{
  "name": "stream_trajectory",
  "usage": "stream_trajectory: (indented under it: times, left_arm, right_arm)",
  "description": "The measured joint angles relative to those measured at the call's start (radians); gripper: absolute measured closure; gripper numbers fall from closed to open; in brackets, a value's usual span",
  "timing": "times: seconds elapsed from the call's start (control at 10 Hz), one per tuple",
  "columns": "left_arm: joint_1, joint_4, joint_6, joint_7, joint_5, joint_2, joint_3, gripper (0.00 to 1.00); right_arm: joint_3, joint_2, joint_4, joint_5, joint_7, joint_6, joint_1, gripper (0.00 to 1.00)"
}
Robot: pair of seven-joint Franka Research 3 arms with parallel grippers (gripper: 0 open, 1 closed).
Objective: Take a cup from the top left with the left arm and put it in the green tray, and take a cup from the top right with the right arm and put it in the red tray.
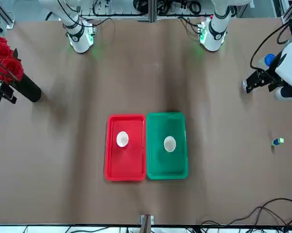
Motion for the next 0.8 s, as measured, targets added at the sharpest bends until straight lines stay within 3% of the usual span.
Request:
stream_trajectory:
  times: [0.8]
  left_arm:
    - [0.003,0.000,0.028,0.004,0.000,0.015,0.000,0.00]
  right_arm:
    - [0.009,-0.055,0.000,0.001,0.061,-0.023,0.001,0.30]
